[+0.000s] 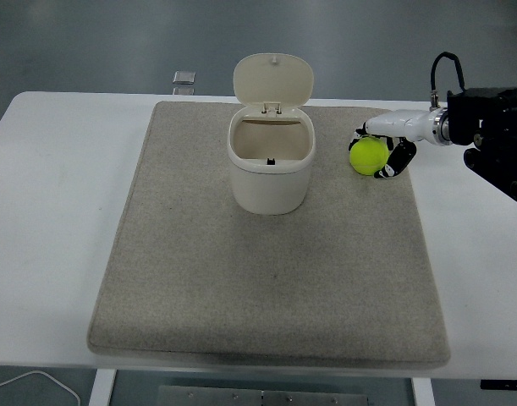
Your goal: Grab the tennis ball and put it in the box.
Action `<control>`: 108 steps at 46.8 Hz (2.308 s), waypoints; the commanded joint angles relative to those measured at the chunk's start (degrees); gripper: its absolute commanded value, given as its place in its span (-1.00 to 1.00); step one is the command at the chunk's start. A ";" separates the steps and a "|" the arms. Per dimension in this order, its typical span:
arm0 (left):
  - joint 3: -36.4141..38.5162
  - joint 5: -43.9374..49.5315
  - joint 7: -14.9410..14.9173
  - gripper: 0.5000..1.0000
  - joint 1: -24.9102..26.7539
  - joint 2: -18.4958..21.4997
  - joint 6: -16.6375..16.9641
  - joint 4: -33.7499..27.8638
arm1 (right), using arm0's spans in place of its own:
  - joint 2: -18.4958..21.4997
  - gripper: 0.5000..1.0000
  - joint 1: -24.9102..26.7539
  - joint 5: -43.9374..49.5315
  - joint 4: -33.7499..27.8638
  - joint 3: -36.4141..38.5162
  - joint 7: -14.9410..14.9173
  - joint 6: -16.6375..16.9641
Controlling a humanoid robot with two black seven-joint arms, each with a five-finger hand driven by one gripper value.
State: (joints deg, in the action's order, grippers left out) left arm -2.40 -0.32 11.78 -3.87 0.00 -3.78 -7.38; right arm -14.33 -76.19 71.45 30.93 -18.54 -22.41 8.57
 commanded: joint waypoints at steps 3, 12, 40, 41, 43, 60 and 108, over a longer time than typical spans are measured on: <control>-0.06 -0.03 0.00 0.97 0.00 0.00 0.00 0.00 | -0.17 -1.00 -0.28 -0.70 0.27 0.88 -0.09 2.32; 0.03 0.05 0.00 0.97 0.00 0.00 0.00 0.00 | -1.05 -1.00 -2.47 -1.22 0.45 1.58 -4.30 6.11; -0.06 -0.03 0.00 0.97 0.00 0.00 0.00 0.00 | -8.25 -1.00 -6.08 -9.93 4.92 7.03 -11.16 13.49; -0.06 -0.03 0.00 0.97 0.00 0.00 0.00 0.00 | -8.69 -1.00 -6.08 -9.93 5.54 7.03 -11.51 13.49; 0.03 -0.03 0.00 0.97 0.00 0.00 0.00 0.00 | -9.75 -1.00 -6.17 -9.93 6.77 7.03 -12.30 13.58; -0.06 -0.03 0.00 0.97 0.00 0.00 0.00 0.00 | -17.40 -1.00 -8.01 -10.89 17.05 9.93 -12.59 15.16; 0.03 0.05 0.00 0.97 0.00 0.00 0.00 0.00 | -10.37 -1.00 -10.65 -17.66 24.00 14.15 -12.59 13.32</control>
State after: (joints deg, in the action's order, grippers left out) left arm -2.40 -0.33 11.78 -3.87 0.00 -3.78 -7.38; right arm -25.67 -86.84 54.09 55.05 -4.28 -35.00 22.81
